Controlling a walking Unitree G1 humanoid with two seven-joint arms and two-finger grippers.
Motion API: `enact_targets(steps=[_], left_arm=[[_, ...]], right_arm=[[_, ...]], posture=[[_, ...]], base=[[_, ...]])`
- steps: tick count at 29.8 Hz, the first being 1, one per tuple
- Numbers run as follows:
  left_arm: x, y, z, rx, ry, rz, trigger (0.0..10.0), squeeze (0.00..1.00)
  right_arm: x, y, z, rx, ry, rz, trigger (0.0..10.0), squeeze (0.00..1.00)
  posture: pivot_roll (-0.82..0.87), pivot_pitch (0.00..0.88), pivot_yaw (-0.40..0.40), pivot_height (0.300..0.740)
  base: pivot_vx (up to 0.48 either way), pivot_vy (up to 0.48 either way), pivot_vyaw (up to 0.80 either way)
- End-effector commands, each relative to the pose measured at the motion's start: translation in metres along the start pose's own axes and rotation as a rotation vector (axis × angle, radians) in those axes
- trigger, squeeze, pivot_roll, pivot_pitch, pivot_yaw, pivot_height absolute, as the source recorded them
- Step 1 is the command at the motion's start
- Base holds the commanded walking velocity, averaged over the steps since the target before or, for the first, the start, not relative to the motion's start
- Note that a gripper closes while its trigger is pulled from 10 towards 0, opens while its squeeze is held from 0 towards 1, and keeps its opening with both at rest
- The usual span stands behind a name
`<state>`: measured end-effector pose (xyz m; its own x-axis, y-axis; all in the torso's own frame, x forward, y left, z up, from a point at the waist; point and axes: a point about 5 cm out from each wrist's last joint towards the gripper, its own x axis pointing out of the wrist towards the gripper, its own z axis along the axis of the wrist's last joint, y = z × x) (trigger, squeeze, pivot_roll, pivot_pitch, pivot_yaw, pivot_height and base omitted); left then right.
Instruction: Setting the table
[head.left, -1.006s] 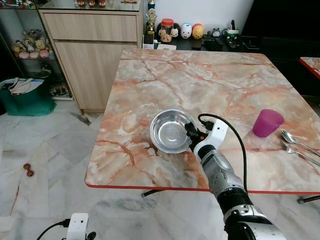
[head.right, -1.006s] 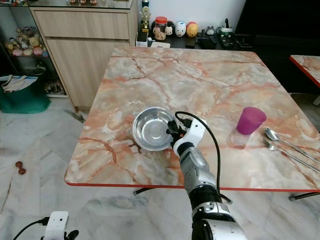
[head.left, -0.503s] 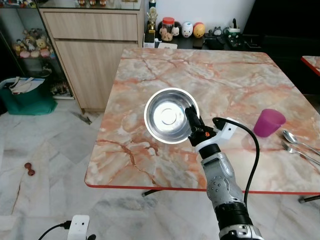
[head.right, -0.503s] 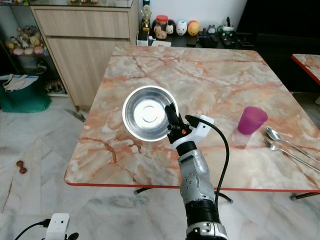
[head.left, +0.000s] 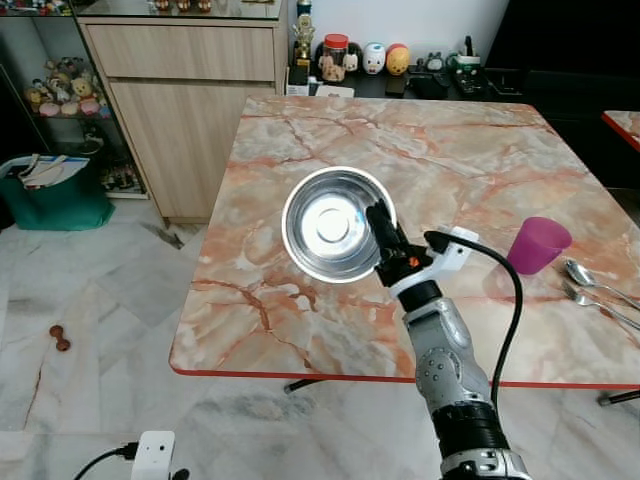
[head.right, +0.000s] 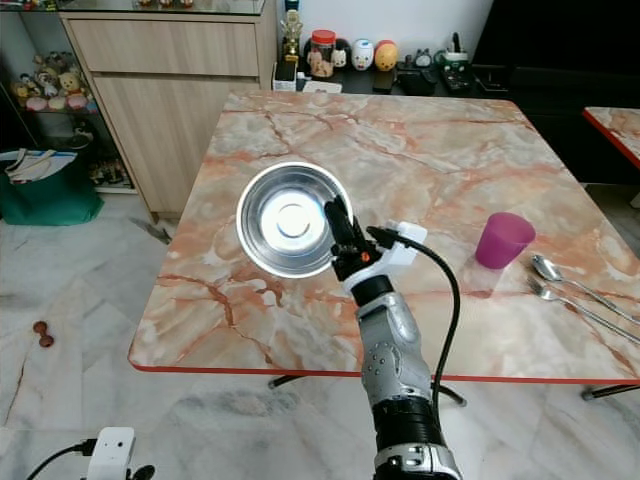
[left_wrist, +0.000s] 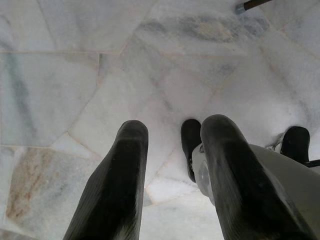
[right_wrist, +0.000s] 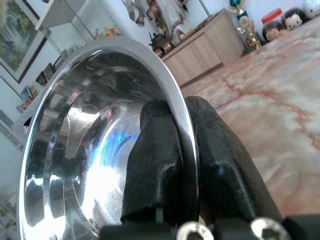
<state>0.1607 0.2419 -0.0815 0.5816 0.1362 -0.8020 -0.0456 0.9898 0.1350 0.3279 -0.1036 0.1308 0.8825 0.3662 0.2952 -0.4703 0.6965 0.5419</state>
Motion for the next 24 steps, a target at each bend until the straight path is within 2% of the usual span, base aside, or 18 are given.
enact_targets(steps=[1,7,12,24], left_arm=[[-0.001,-0.002,-0.006,0.005,0.015,-0.009,10.0,0.00],[0.000,-0.009,-0.006,0.011,0.014,-0.018,10.0,0.00],[0.000,-0.016,-0.005,0.017,0.012,-0.027,10.0,0.00],[0.001,-0.021,-0.005,0.031,0.012,-0.034,10.0,0.00]], right_arm=[[0.006,0.010,0.011,-0.036,-0.044,0.045,10.0,0.00],[0.011,0.017,0.026,-0.063,-0.117,0.074,10.0,0.00],[0.012,0.016,0.026,-0.086,-0.110,0.067,10.0,0.00],[0.013,0.023,0.025,-0.131,-0.105,0.083,10.0,0.00]], posture=[[-0.02,0.000,-0.051,0.740],[-0.02,0.000,-0.051,0.740],[-0.02,0.000,-0.051,0.740],[-0.02,0.000,-0.048,0.740]], base=[[0.000,-0.345,0.00],[0.000,-0.367,0.00],[0.000,-0.415,0.00],[0.000,-0.428,0.00]])
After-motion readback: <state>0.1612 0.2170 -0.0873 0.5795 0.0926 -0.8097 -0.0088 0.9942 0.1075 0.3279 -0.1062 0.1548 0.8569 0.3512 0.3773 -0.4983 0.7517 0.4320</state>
